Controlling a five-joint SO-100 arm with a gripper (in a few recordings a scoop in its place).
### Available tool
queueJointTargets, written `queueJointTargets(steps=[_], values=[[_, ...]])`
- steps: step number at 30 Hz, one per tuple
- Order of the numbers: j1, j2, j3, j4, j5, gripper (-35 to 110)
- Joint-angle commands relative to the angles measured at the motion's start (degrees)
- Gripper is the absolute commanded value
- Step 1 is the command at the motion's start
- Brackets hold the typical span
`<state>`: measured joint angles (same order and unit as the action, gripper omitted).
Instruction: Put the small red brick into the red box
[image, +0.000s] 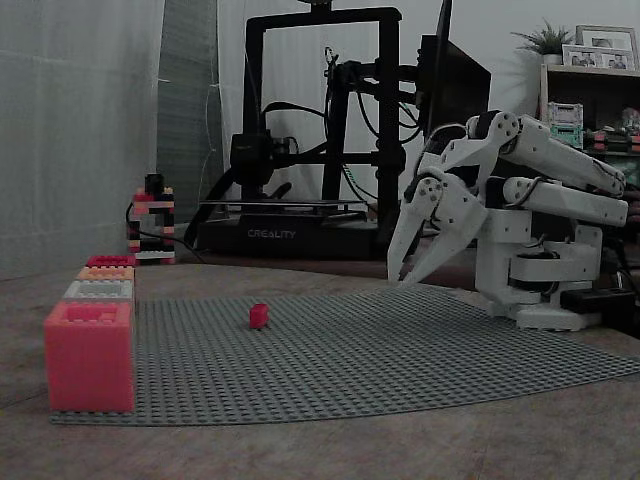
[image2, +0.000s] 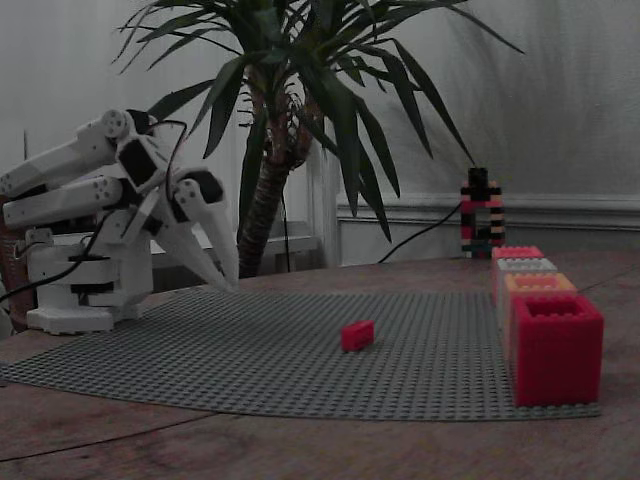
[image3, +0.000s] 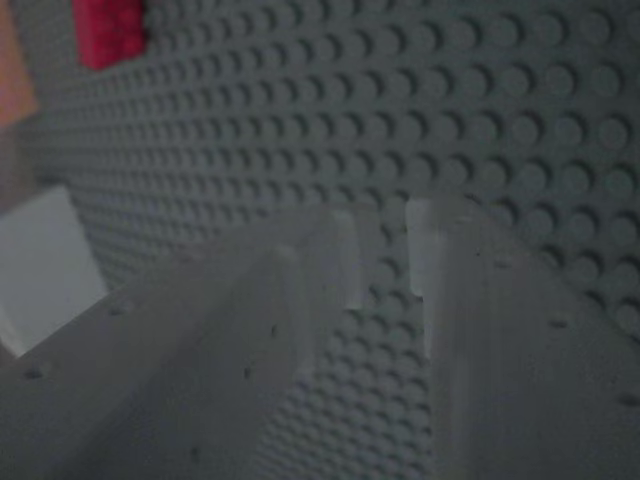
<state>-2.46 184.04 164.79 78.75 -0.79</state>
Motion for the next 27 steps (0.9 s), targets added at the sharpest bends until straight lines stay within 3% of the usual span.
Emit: queueJointTargets(steps=[1, 6, 15, 27], values=[[-1.4, 0.4, -1.3, 1.7, -0.5, 1], [-1.4, -7.3, -5.9, -2.2, 0.0, 7], [1.1, -44.0, -32.5, -7.5, 6.2, 18], [5.7, -86.4, -62.1, -3.9, 5.9, 22]])
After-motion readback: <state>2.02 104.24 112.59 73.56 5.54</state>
